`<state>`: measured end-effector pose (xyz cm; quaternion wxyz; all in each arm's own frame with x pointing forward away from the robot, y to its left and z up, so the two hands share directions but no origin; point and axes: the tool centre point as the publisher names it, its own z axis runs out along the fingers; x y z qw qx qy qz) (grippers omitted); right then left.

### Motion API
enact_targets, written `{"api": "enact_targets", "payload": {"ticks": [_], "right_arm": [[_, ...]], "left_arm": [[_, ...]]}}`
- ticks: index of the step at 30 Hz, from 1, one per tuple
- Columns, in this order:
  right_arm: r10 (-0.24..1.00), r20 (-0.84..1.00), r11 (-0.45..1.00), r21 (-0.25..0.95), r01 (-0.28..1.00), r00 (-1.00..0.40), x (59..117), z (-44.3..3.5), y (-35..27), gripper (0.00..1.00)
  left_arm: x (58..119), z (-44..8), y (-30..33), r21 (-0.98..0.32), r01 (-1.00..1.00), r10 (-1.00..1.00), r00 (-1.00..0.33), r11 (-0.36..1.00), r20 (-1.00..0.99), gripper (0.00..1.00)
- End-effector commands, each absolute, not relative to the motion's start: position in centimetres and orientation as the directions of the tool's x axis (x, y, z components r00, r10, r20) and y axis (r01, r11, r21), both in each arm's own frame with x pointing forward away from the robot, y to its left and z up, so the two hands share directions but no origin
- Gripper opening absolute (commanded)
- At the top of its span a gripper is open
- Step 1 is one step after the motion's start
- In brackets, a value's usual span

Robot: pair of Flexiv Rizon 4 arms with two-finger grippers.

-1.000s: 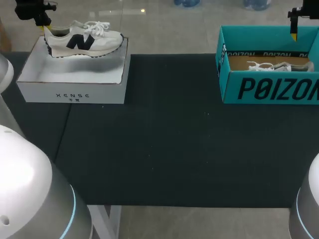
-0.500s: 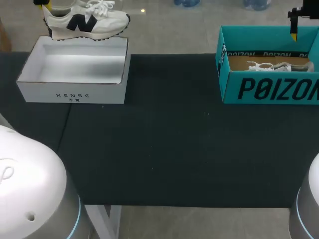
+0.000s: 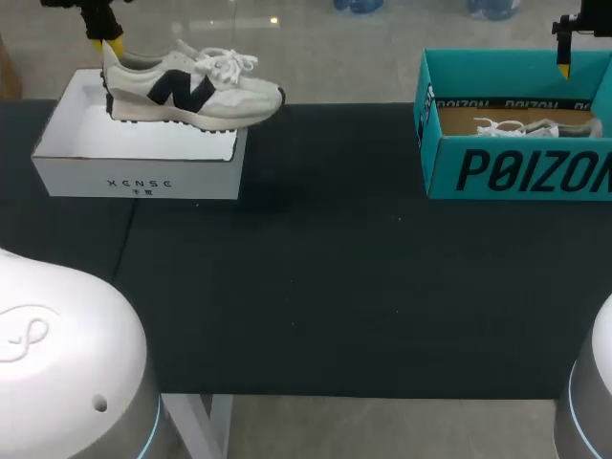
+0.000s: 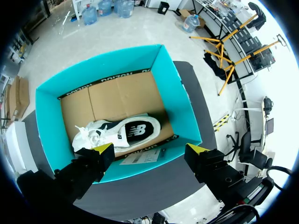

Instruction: Take the shoe out of the shoebox, open the shoe tongue, remove and reinsert the insole, then place the shoe into the shoebox

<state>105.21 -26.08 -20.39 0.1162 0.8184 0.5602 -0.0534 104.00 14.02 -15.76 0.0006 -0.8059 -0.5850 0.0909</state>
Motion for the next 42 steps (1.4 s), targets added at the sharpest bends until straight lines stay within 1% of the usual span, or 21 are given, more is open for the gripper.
{"api": "enact_targets", "payload": {"ticks": [1,4,9,19,21,23,28,30,34,35,42], "right_arm": [[0.905,-0.218,-0.345,0.132,0.929,0.366,105.2,-20.4,-26.1,1.0],[0.905,-0.218,-0.345,0.132,0.929,0.366,105.2,-20.4,-26.1,1.0],[0.905,-0.218,-0.345,0.132,0.929,0.366,105.2,-20.4,-26.1,1.0],[0.905,-0.218,-0.345,0.132,0.929,0.366,105.2,-20.4,-26.1,1.0],[0.905,-0.218,-0.345,0.132,0.929,0.366,105.2,-20.4,-26.1,1.0],[0.905,-0.218,-0.345,0.132,0.929,0.366,105.2,-20.4,-26.1,1.0],[0.905,-0.218,-0.345,0.132,0.929,0.366,105.2,-20.4,-26.1,1.0],[0.905,-0.218,-0.345,0.132,0.929,0.366,105.2,-20.4,-26.1,1.0],[0.905,-0.218,-0.345,0.132,0.929,0.366,105.2,-20.4,-26.1,1.0],[0.905,-0.218,-0.345,0.132,0.929,0.366,105.2,-20.4,-26.1,1.0],[0.905,-0.218,-0.345,0.132,0.929,0.366,105.2,-20.4,-26.1,1.0]], "left_arm": [[95.0,-16.1,12.7,0.434,0.872,0.962,0.271,-0.227,-0.041,0.0],[93.6,-16.5,12.3,0.434,0.877,0.966,0.253,-0.206,-0.052,0.0],[91.5,-16.7,12.1,0.471,0.865,0.967,0.24,-0.174,-0.082,0.0],[88.2,-16.9,13.1,0.525,0.824,0.944,0.313,-0.213,-0.107,0.0],[87.3,-17.2,13.2,0.569,0.793,0.944,0.319,-0.219,-0.081,0.0],[86.4,-17.6,13.2,0.556,0.802,0.939,0.328,-0.218,-0.106,0.0],[84.0,-18.4,12.5,0.604,0.769,0.93,0.347,-0.208,-0.121,0.0],[83.3,-18.8,12.0,0.6,0.774,0.924,0.353,-0.202,-0.145,0.0],[82.1,-20.2,10.0,0.607,0.763,0.923,0.364,-0.219,-0.124,0.0],[82.0,-20.6,9.5,0.6,0.772,0.928,0.349,-0.207,-0.129,0.0],[80.5,-23.0,4.0,0.606,0.77,0.938,0.329,-0.198,-0.112,0.0]]}}
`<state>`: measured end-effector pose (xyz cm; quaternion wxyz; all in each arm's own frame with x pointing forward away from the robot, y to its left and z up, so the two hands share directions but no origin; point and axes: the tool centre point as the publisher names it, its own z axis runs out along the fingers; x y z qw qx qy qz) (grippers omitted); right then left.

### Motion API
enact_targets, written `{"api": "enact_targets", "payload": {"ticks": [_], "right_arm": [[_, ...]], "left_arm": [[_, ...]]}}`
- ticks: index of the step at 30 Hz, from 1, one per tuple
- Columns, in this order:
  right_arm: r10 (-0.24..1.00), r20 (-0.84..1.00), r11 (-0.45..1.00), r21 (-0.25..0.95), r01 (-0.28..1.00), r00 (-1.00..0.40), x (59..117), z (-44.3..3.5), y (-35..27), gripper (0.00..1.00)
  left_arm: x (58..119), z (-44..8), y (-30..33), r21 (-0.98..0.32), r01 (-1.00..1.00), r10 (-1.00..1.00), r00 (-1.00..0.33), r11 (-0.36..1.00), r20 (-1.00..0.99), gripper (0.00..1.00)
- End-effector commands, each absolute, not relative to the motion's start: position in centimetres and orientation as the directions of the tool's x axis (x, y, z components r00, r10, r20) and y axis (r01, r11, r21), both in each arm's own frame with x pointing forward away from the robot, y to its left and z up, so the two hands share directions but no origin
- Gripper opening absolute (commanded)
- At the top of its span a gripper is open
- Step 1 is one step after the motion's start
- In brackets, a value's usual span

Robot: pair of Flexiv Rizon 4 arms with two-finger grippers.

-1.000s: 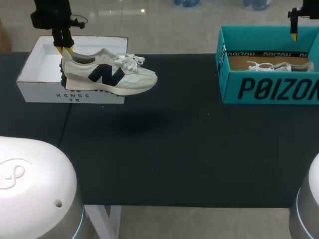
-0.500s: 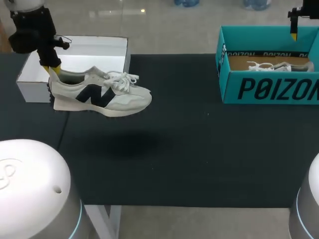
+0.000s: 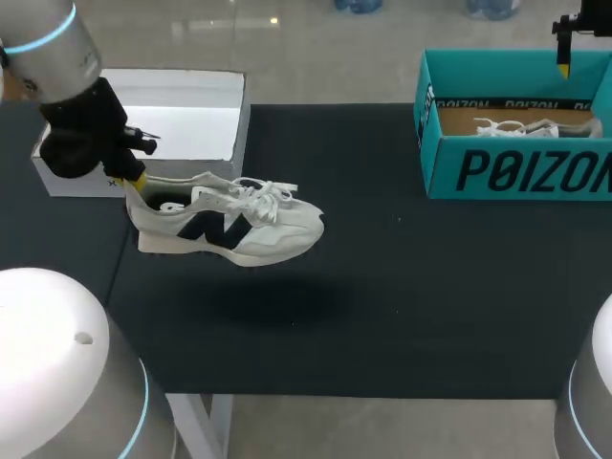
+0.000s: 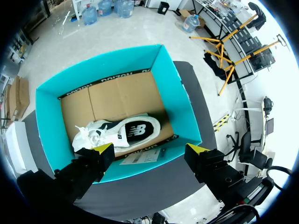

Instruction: Take the shoe out of the shoebox, open the shoe tongue, remove and reinsert the insole, then place the shoe into the shoebox

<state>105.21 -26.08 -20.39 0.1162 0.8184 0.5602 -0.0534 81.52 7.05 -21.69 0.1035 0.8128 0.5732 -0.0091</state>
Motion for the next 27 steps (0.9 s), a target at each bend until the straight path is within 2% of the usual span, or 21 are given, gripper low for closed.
{"api": "enact_targets", "payload": {"ticks": [1,13,27], "right_arm": [[0.905,-0.218,-0.345,0.132,0.929,0.366,105.2,-20.4,-26.1,1.0],[0.905,-0.218,-0.345,0.132,0.929,0.366,105.2,-20.4,-26.1,1.0],[0.905,-0.218,-0.345,0.132,0.929,0.366,105.2,-20.4,-26.1,1.0]], "left_arm": [[80.2,-23.1,3.2,0.607,0.77,0.937,0.329,-0.197,-0.113,0.0],[77.7,-24.9,-3.9,0.529,0.817,0.944,0.319,-0.229,-0.084,0.0],[77.9,-26.5,-6.3,0.369,0.893,0.946,0.31,-0.257,-0.091,0.0]]}}
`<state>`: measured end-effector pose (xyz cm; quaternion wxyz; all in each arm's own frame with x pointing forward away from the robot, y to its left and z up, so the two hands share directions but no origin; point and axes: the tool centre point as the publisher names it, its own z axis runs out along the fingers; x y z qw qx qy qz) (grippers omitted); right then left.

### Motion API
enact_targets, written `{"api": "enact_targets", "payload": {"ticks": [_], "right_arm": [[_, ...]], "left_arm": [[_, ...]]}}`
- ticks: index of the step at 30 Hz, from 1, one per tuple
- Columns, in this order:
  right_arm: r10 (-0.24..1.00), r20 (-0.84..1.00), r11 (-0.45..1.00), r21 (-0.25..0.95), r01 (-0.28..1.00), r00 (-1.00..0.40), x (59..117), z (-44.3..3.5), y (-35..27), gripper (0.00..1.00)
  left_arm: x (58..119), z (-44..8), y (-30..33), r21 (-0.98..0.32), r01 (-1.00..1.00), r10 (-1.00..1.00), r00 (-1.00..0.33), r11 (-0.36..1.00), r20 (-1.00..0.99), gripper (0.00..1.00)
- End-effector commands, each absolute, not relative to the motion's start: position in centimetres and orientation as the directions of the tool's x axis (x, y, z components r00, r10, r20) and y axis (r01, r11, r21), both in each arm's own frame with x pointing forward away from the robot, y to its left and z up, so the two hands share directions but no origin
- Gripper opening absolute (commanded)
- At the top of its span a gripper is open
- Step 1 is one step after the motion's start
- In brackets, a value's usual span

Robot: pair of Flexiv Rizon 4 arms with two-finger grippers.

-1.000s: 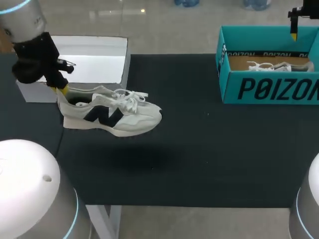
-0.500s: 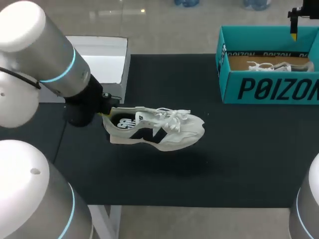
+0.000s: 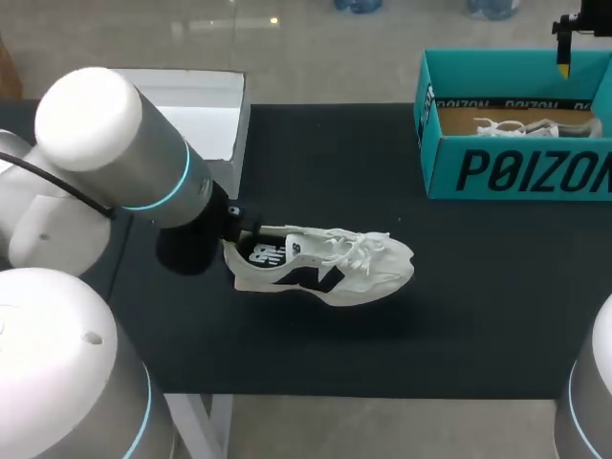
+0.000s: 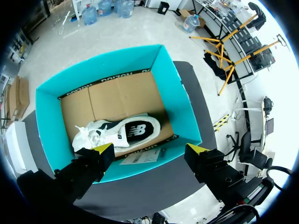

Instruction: Take the shoe out of the shoebox, open the shoe tongue, remove and reinsert the insole, then place the shoe into the shoebox

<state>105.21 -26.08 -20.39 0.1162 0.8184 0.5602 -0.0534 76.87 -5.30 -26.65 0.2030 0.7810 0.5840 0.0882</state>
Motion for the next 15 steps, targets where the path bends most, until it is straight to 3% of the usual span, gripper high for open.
{"api": "enact_targets", "payload": {"ticks": [1,15], "right_arm": [[0.905,-0.218,-0.345,0.132,0.929,0.366,105.2,-20.4,-26.1,1.0],[0.905,-0.218,-0.345,0.132,0.929,0.366,105.2,-20.4,-26.1,1.0]], "left_arm": [[77.9,-26.5,-6.3,0.373,0.891,0.947,0.31,-0.259,-0.083,0.0],[77.3,-28.7,-8.0,0.3,0.917,0.944,0.309,-0.264,-0.114,0.0]]}}
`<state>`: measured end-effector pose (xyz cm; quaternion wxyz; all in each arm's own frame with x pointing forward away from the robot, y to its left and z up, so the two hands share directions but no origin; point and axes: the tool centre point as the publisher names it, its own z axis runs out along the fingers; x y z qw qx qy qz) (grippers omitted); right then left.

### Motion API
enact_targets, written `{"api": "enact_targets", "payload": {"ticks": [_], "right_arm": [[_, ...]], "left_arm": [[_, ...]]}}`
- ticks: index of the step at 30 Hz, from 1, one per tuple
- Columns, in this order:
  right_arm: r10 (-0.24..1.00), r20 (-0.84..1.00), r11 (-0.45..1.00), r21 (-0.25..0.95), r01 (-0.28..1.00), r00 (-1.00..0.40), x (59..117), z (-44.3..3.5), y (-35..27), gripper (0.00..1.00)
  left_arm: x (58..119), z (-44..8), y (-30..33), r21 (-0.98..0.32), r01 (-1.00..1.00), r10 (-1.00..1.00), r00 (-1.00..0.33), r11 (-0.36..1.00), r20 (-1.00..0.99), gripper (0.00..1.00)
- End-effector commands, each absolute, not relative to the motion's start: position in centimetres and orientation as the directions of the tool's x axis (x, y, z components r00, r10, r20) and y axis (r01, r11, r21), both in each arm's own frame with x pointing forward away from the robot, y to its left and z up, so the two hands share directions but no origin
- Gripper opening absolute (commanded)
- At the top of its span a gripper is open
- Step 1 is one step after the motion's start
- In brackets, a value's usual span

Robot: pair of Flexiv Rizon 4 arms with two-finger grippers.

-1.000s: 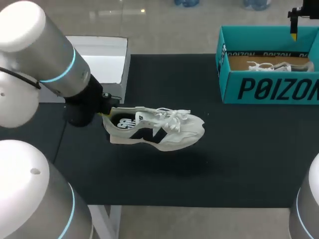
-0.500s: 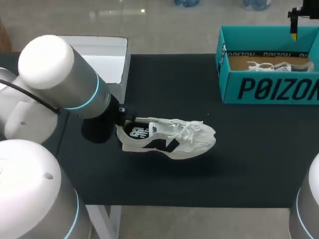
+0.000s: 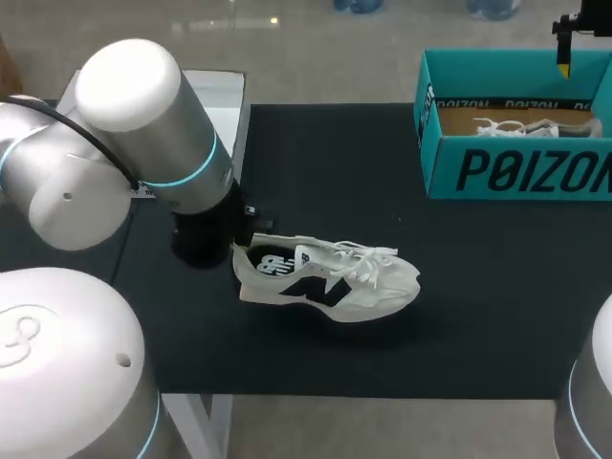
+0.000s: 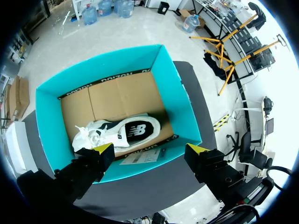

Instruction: Take the shoe out of the shoebox, open the shoe tongue, remove and reinsert the insole, then place the shoe into the shoebox

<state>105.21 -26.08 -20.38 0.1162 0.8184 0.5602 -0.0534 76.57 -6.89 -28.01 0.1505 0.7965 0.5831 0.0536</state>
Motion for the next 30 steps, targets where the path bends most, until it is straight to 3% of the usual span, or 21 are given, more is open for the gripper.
{"api": "enact_targets", "payload": {"ticks": [1,19,30], "right_arm": [[0.905,-0.218,-0.345,0.132,0.929,0.366,105.2,-20.4,-26.1,1.0],[0.905,-0.218,-0.345,0.132,0.929,0.366,105.2,-20.4,-26.1,1.0],[0.905,-0.218,-0.345,0.132,0.929,0.366,105.2,-20.4,-26.1,1.0]], "left_arm": [[77.2,-28.9,-8.2,0.301,0.916,0.945,0.309,-0.265,-0.108,0.0],[78.8,-31.3,-10.6,0.378,0.894,0.946,0.302,-0.239,-0.118,0.0],[79.3,-33.1,-11.5,0.346,0.909,0.953,0.283,-0.231,-0.107,0.0]]}}
